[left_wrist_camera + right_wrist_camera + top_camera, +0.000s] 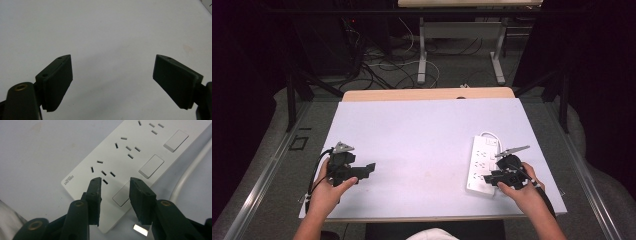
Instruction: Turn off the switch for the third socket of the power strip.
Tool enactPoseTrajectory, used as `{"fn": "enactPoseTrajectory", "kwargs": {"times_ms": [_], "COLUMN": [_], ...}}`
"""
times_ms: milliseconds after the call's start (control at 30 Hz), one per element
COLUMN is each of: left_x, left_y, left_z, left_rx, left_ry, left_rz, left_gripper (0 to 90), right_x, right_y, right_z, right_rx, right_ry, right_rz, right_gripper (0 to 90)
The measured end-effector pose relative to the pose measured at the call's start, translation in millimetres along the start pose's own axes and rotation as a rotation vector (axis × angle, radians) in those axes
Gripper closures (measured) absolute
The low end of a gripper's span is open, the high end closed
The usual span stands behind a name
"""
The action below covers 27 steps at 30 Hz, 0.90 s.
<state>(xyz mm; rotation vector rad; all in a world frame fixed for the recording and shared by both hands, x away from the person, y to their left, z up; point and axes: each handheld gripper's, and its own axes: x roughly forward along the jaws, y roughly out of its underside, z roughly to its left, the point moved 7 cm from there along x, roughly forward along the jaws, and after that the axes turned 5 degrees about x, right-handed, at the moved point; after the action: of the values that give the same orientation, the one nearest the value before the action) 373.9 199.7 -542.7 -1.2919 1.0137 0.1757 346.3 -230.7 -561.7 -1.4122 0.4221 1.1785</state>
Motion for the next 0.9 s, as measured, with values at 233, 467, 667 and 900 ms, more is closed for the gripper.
{"fn": "enactPoseTrajectory", "kwargs": {"times_ms": [233,467,667,900], "left_x": [-0.6,-1.8,-3.5,-4.5], "left_y": [0.1,0.5,1.4,1.3], "left_z": [0.8,1.6,2.9,4.4], "left_rx": [-0.006,-0.01,-0.016,-0.018], "left_ry": [-0.002,-0.007,-0.011,-0.018], "left_rz": [0.0,-0.003,-0.009,-0.011], "left_gripper": [16.5,16.5,16.3,15.7], "right_x": [-3.5,-6.7,-6.7,-7.9], "right_y": [-3.5,-6.5,-9.0,-10.7], "right_z": [1.0,3.0,3.1,5.0], "right_rx": [-0.006,-0.02,-0.049,-0.04], "right_ry": [0.003,0.006,0.023,0.024], "right_rz": [-0.033,-0.054,-0.077,-0.088], "right_gripper": [52.8,47.4,38.6,34.0]}}
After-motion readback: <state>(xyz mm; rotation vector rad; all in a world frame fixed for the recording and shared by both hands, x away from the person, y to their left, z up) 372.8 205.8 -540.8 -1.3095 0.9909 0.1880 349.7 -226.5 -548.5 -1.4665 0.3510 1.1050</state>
